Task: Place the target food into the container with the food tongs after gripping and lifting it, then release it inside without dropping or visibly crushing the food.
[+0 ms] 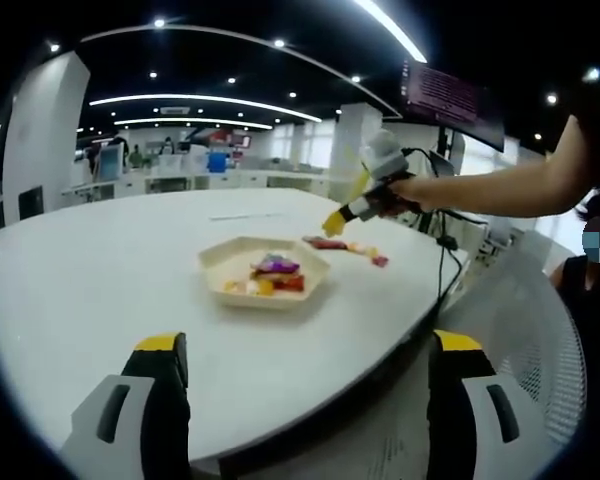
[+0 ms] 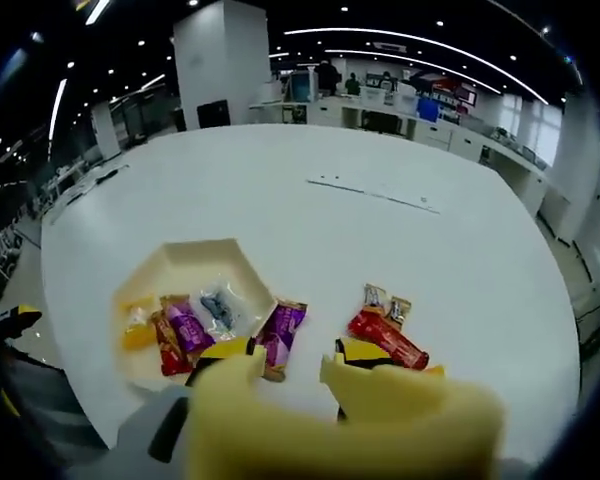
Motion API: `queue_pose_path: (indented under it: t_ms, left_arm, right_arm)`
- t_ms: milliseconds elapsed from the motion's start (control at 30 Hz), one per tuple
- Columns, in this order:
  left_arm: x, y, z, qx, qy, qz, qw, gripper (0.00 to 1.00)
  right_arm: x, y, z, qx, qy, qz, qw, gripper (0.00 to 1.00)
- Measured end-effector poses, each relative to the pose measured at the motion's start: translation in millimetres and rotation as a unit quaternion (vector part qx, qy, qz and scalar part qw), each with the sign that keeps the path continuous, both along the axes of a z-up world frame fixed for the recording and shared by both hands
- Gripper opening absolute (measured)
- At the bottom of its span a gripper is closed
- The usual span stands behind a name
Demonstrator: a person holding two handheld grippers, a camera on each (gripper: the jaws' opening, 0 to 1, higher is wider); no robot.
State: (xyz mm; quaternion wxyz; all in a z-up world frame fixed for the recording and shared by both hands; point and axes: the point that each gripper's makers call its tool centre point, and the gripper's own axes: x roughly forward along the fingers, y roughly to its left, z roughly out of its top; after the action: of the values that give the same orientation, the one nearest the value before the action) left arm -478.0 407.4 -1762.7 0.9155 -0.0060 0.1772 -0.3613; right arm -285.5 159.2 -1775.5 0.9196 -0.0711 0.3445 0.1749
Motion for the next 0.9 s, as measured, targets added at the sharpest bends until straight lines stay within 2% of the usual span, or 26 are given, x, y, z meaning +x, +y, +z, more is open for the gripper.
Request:
queue_pose_path:
  t_ms: [133,300,533,733,800,900]
  left_arm:
    - [-0.2,0,-0.4,0.000,0.001,-0.002,1.0000,0.95]
    - [-0.2,0,0.3,0.001,-0.002,-0.001,1.0000,0.95]
    - [-0.8,-1,-1.0,0.003,0.002,-0.002,1.0000,0.95]
    - [-0.8,0,-2.0,0.004,0.003,-0.002,1.0000,0.95]
    - [-0.6,0,-2.2,0.004,0.004,-0.002,1.0000,0.95]
    - [-0.1,0,-1.6,0.005,0.001,0.000,1.0000,0.95]
  right_arm:
    - [-2,-11,-2.3,0.004,0.006,-0.012,0.9999,0.31]
    - [-2,-10,-7.5,0.022,0.011,-0.024,0.9994,0.31]
    - [7,4,-22.0,0.033,0.023,-0.021,0.9990,0.31]
    - [17,13,-27.9,0.047,0.021,-0.030,0.9982,0.30]
    - [19,16,-32.9,0.066,0.034,-0.040,0.9964,0.30]
    - [24,20,-35.2,0.080,0.032,-0.050,0.9950,0.30]
